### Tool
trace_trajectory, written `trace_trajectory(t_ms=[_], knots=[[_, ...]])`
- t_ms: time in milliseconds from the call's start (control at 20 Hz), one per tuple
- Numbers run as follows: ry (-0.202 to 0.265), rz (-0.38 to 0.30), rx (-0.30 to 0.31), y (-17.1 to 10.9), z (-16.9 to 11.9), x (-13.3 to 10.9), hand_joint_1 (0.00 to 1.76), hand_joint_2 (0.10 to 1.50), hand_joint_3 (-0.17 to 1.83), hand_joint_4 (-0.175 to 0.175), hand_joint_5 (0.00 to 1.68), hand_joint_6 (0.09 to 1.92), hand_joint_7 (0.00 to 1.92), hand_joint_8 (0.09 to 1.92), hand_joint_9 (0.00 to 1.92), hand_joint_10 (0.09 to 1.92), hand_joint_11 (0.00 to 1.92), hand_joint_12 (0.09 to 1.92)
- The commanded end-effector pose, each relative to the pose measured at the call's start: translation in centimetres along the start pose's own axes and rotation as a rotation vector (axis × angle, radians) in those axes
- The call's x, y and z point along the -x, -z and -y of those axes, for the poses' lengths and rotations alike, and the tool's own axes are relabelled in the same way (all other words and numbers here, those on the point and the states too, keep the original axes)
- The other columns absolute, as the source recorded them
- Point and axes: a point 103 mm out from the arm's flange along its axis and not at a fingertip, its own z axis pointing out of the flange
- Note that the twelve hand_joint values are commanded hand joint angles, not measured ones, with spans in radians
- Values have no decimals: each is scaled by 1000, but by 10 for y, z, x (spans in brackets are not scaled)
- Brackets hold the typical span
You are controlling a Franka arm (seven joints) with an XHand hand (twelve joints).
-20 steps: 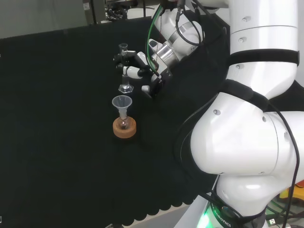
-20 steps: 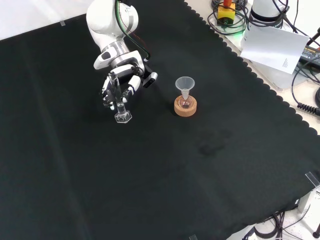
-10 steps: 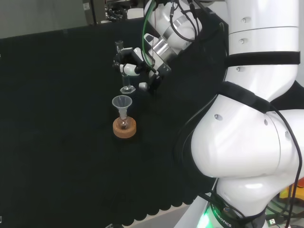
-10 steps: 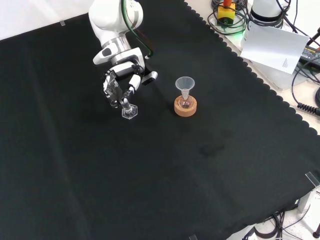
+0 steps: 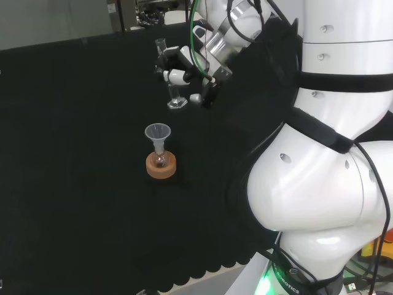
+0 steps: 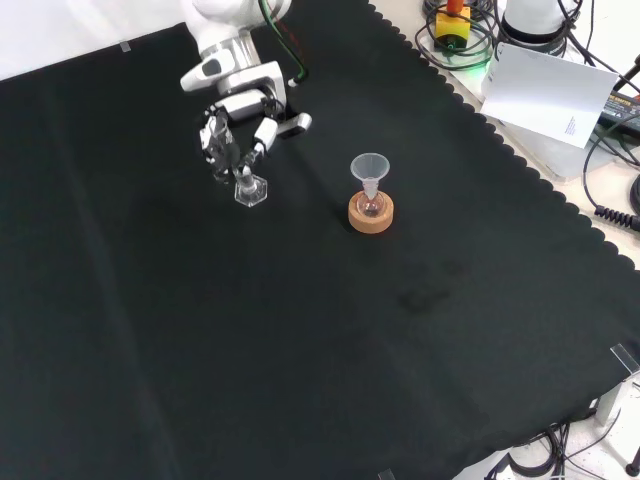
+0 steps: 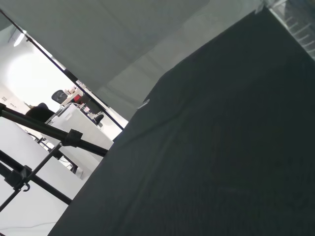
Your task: Pick up the graduated cylinder.
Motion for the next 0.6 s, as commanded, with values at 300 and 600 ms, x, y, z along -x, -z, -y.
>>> trace_trajectory(t_ms=[300,600], knots=[[0,90,-67,62,53,-20,1127,1137,-41,-103,996,1011,1277,314,1447,87,1379,682],[18,127,-125,74,80,-32,1130,1138,-53,-107,1004,997,1285,295,1451,87,1382,674]])
